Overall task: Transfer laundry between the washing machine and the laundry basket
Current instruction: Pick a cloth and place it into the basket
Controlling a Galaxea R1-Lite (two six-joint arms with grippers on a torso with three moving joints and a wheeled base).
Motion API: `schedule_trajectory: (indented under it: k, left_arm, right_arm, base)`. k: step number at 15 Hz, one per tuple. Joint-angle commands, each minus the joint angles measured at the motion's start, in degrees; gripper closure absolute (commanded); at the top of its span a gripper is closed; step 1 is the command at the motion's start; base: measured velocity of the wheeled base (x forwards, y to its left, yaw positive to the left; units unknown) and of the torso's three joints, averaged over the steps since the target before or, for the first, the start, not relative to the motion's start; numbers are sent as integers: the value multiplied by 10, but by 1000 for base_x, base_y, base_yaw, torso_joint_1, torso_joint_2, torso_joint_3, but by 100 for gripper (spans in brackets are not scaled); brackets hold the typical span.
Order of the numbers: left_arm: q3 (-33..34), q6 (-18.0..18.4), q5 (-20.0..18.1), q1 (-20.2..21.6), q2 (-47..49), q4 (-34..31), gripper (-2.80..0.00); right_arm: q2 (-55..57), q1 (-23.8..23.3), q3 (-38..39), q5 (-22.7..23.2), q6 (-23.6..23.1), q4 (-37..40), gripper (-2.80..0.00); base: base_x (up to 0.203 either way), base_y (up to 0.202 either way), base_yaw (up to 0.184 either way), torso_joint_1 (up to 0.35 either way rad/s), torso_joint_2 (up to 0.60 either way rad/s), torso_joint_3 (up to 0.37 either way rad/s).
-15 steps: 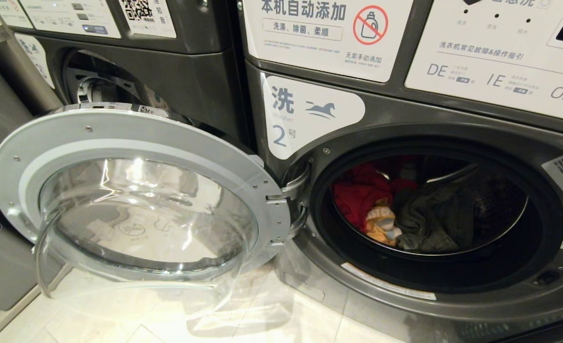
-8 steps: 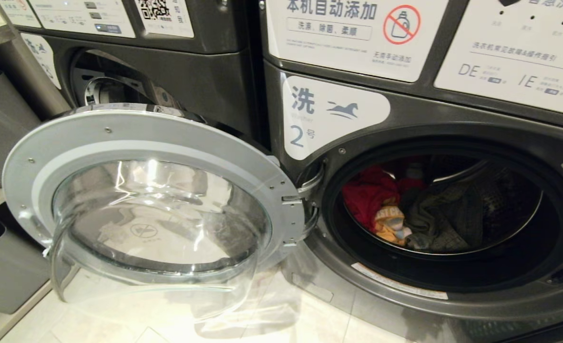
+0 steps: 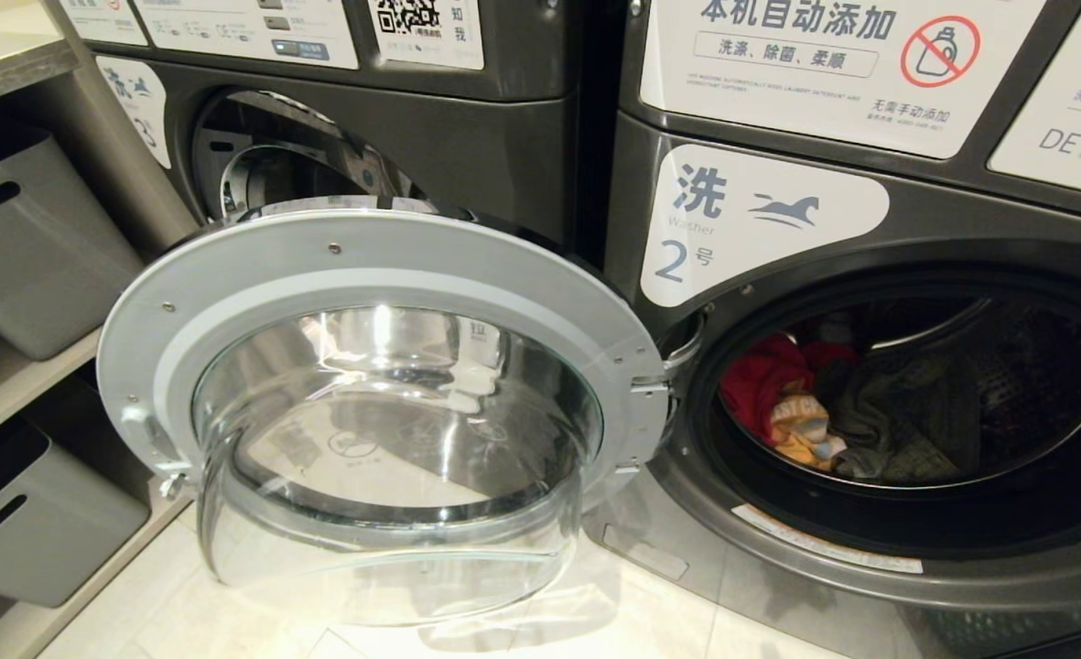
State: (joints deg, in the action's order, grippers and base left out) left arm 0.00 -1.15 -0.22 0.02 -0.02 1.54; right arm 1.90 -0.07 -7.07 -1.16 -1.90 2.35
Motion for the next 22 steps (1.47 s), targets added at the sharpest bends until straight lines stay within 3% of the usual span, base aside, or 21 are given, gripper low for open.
schedule_trajectory:
  k: [1,4,8,12,15,20,22]
  left_arm:
    - [6,0,0,0,0,0,0]
    - [6,0,0,1,-1,0,0]
    - [6,0,0,0,-1,0,0]
    - [6,0,0,0,-1,0,0]
    - [6,-1,0,0,-1,0,0]
    - [6,-1,0,0,-1,0,0]
    - [6,-1,0,0,-1,0,0]
  right_arm:
    - [99,0,-85,5,-9,10,0]
    - [276,0,-131,32,-47,26,0]
    - [451,1,-123,77,-127,20,0]
    - [594,2,-111,85,-138,-40,0]
    - [735,2,-113,86,-122,-150,0]
    - [951,1,-113,83,-103,-451,0]
    - [1012,0,-116,76,-82,-519,0]
  base:
    - [0,0,0,0,0,0]
    - [0,0,0,0,0,0]
    - [0,0,0,0,0,0]
    - [0,0,0,0,0,0]
    - [0,0,0,0,0,0]
    - [0,0,0,0,0,0]
    - [0,0,0,0,0,0]
